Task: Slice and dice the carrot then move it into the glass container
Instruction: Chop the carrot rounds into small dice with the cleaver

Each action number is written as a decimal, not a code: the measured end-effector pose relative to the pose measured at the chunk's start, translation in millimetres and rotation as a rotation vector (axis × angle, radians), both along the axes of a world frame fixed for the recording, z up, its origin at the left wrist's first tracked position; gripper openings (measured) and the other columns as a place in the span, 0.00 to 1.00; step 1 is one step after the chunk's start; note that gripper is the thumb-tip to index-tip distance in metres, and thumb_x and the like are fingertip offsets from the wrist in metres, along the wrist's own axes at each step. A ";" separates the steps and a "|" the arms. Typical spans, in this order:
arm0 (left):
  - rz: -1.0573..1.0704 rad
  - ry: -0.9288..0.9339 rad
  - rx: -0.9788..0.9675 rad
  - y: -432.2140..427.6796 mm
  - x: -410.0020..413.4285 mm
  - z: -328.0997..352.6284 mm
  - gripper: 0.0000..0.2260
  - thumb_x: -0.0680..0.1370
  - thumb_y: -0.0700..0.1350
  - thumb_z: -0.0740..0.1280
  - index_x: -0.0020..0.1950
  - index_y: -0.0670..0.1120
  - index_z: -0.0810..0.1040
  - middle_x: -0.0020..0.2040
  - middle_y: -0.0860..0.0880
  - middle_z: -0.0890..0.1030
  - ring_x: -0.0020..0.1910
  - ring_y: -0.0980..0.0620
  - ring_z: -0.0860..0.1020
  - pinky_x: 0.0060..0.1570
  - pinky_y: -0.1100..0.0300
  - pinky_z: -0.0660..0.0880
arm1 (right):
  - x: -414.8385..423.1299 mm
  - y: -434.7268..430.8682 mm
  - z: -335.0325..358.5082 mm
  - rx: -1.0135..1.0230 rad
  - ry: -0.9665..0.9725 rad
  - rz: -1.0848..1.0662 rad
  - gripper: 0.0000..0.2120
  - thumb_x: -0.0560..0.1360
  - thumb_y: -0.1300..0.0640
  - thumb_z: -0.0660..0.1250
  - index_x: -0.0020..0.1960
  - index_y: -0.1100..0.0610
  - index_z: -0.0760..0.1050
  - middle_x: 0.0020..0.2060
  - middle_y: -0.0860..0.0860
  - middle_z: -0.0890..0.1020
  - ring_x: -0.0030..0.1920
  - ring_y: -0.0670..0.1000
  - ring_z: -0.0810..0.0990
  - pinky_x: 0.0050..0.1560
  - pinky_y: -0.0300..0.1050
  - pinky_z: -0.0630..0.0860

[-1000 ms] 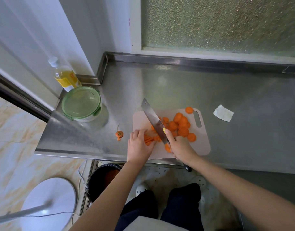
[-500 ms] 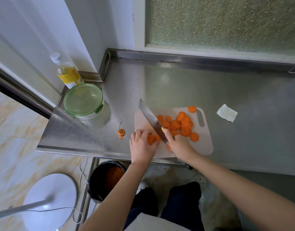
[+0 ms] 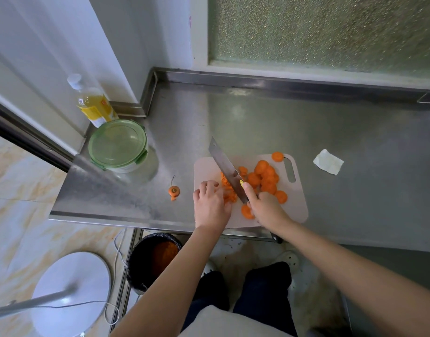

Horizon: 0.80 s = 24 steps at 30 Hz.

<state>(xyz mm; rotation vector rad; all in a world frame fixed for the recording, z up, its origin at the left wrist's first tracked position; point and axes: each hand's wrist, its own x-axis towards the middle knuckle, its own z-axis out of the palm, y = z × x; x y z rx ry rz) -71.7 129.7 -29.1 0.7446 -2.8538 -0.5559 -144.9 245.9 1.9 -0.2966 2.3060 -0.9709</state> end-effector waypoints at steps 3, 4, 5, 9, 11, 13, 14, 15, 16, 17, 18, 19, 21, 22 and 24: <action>0.040 0.019 0.096 -2.3 1.1 2.2 0.06 0.68 0.44 0.72 0.41 0.43 0.83 0.49 0.44 0.78 0.52 0.41 0.74 0.49 0.48 0.71 | 0.1 -0.9 1.0 0.003 0.007 0.018 0.32 0.80 0.38 0.50 0.25 0.58 0.64 0.23 0.52 0.68 0.26 0.51 0.68 0.34 0.46 0.66; 0.059 0.046 0.112 -4.3 1.7 3.2 0.05 0.69 0.44 0.71 0.41 0.44 0.82 0.49 0.45 0.78 0.52 0.42 0.74 0.49 0.49 0.70 | 0.0 -0.8 1.0 0.000 0.004 0.022 0.32 0.80 0.38 0.50 0.26 0.58 0.64 0.23 0.52 0.68 0.26 0.51 0.67 0.34 0.46 0.65; 0.077 0.075 0.115 -7.4 3.0 3.7 0.05 0.69 0.46 0.69 0.40 0.45 0.82 0.47 0.46 0.78 0.51 0.42 0.74 0.47 0.50 0.70 | -0.2 -0.5 0.3 -0.006 -0.003 0.024 0.31 0.80 0.38 0.50 0.26 0.58 0.63 0.23 0.52 0.67 0.26 0.51 0.67 0.34 0.47 0.65; 0.141 0.093 0.065 -25.4 12.8 0.0 0.09 0.71 0.49 0.67 0.40 0.44 0.81 0.44 0.46 0.78 0.45 0.41 0.75 0.44 0.51 0.69 | -0.5 -0.1 -0.9 -0.025 -0.026 0.021 0.30 0.80 0.38 0.50 0.27 0.57 0.63 0.23 0.52 0.66 0.26 0.50 0.66 0.32 0.45 0.63; 0.150 0.048 0.060 -31.2 17.7 -4.6 0.07 0.72 0.46 0.71 0.43 0.43 0.81 0.46 0.45 0.78 0.47 0.40 0.74 0.48 0.49 0.69 | -0.5 -1.2 -1.8 -0.014 -0.020 0.017 0.30 0.80 0.38 0.50 0.26 0.57 0.63 0.23 0.51 0.67 0.26 0.50 0.66 0.31 0.44 0.62; 0.122 0.010 0.087 -31.5 20.1 -4.4 0.09 0.73 0.47 0.71 0.47 0.42 0.81 0.49 0.44 0.78 0.50 0.40 0.74 0.51 0.49 0.67 | 0.2 -2.4 -3.5 -0.017 -0.026 0.012 0.30 0.80 0.38 0.51 0.26 0.57 0.65 0.22 0.51 0.67 0.26 0.50 0.66 0.30 0.42 0.62; 0.111 0.005 0.112 -30.0 20.8 -2.6 0.11 0.73 0.48 0.70 0.51 0.42 0.80 0.51 0.44 0.77 0.52 0.41 0.73 0.53 0.51 0.67 | 0.7 -2.9 -4.2 -0.022 -0.029 0.011 0.30 0.79 0.38 0.51 0.26 0.56 0.65 0.22 0.51 0.67 0.26 0.50 0.65 0.30 0.42 0.61; 0.110 -0.003 0.141 -27.8 21.0 -0.5 0.14 0.74 0.49 0.70 0.55 0.43 0.78 0.53 0.45 0.77 0.54 0.42 0.73 0.55 0.53 0.66 | 1.3 -3.5 -5.0 -0.021 -0.026 0.013 0.30 0.79 0.38 0.51 0.25 0.56 0.64 0.22 0.50 0.67 0.26 0.49 0.65 0.29 0.41 0.60; 0.109 -0.018 0.172 -25.8 21.2 1.0 0.19 0.74 0.51 0.69 0.60 0.43 0.75 0.57 0.45 0.76 0.57 0.44 0.72 0.57 0.54 0.66 | 2.1 -4.1 -5.4 -0.015 -0.016 0.020 0.31 0.79 0.38 0.51 0.24 0.56 0.62 0.21 0.50 0.65 0.25 0.49 0.64 0.29 0.41 0.59; 0.104 -0.040 0.212 -24.4 21.7 1.8 0.24 0.74 0.53 0.69 0.65 0.43 0.71 0.60 0.46 0.74 0.60 0.45 0.70 0.59 0.55 0.65 | 2.9 -4.9 -5.7 -0.005 0.001 0.033 0.31 0.79 0.38 0.51 0.24 0.55 0.61 0.21 0.49 0.64 0.25 0.49 0.63 0.29 0.41 0.58; 0.098 -0.061 0.265 -23.4 22.2 1.0 0.27 0.74 0.53 0.69 0.69 0.43 0.66 0.62 0.46 0.71 0.62 0.46 0.68 0.60 0.55 0.65 | 3.6 -5.3 -6.3 0.006 0.018 0.052 0.31 0.80 0.38 0.51 0.23 0.55 0.60 0.21 0.49 0.64 0.25 0.50 0.62 0.30 0.42 0.59; 0.089 -0.081 0.322 -22.5 22.6 0.3 0.29 0.74 0.52 0.69 0.71 0.43 0.64 0.63 0.45 0.69 0.63 0.46 0.67 0.60 0.55 0.66 | 4.1 -5.9 -7.7 0.019 0.031 0.073 0.31 0.80 0.38 0.50 0.23 0.55 0.60 0.21 0.50 0.64 0.25 0.50 0.63 0.31 0.43 0.61; 0.067 -0.092 0.401 -21.4 22.1 -0.2 0.27 0.75 0.48 0.69 0.71 0.43 0.65 0.61 0.45 0.67 0.62 0.46 0.68 0.59 0.57 0.68 | 5.5 -7.2 -9.9 0.050 0.035 0.109 0.31 0.79 0.37 0.49 0.24 0.56 0.60 0.23 0.52 0.66 0.27 0.53 0.65 0.35 0.48 0.65; 0.059 -0.081 0.415 -21.0 21.0 -0.3 0.24 0.76 0.45 0.68 0.69 0.42 0.67 0.60 0.44 0.68 0.61 0.45 0.69 0.59 0.57 0.68 | 6.1 -7.6 -10.3 0.062 0.031 0.122 0.32 0.79 0.37 0.49 0.25 0.56 0.61 0.23 0.54 0.67 0.29 0.55 0.67 0.37 0.51 0.68; 0.049 -0.057 0.428 -20.5 19.3 -0.1 0.19 0.76 0.40 0.68 0.65 0.40 0.71 0.58 0.42 0.69 0.58 0.44 0.71 0.59 0.57 0.69 | 7.4 -8.3 -11.1 0.087 0.031 0.134 0.32 0.80 0.37 0.49 0.25 0.58 0.62 0.25 0.57 0.70 0.32 0.58 0.72 0.43 0.55 0.72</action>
